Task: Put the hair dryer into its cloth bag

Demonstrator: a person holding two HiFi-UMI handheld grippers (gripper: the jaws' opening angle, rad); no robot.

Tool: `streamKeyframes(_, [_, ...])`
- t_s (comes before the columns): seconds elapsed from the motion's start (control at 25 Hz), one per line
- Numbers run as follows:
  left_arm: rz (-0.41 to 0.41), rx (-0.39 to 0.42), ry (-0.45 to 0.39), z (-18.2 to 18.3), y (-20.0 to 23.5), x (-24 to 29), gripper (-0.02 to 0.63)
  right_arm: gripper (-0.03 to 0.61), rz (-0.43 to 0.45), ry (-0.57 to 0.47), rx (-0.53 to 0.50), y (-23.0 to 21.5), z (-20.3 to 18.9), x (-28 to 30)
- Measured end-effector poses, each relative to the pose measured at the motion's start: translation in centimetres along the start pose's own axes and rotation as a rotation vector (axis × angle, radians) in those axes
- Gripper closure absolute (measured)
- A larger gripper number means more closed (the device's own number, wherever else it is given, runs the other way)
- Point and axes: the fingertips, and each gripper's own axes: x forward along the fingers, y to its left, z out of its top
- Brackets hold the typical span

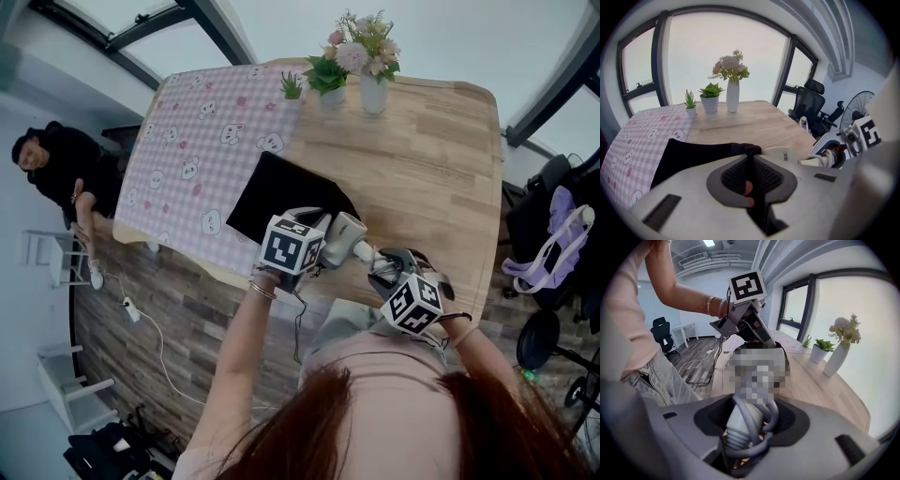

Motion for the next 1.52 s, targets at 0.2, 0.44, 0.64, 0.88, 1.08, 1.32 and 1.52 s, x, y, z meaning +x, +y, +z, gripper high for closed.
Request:
streamKeyframes(0.2, [-0.002, 0.018, 0.001, 0.1, -0.3, 0.1, 0.575, 0.359, 0.020, 0.007, -0.001, -0.3, 0.1, 0.6])
streamKeyframes(0.44, [0.000, 0.048, 0.004, 0.1, -0.7, 0.2, 0.575, 0.358, 0.040, 0.013, 0.006, -0.5, 0.2, 1.3])
streamKeyframes(0.64, [-0.004, 0.063, 0.007, 0.2, -1.0, 0.0, 0.575, 0.357, 0.051, 0.015, 0.020, -0.9, 0.4, 1.7])
streamKeyframes(0.88, [-0.009, 0.049, 0.008, 0.1, -0.9, 0.0, 0.575, 0.357, 0.062, 0.018, 0.050, -1.4, 0.4, 2.4])
streamKeyframes(1.08, [-0.011, 0.045, 0.005, 0.1, -0.8, 0.0, 0.575, 0.357, 0.068, 0.016, 0.064, -1.8, 0.8, 2.8])
streamKeyframes(1.32, [-0.013, 0.041, -0.003, 0.1, -0.8, -0.3, 0.575, 0.357, 0.082, 0.017, 0.087, -1.9, 1.2, 3.5])
streamKeyframes(1.52, [-0.017, 0.031, -0.015, 0.2, -0.6, -0.6, 0.575, 0.357, 0.091, 0.018, 0.114, -2.0, 1.5, 4.2])
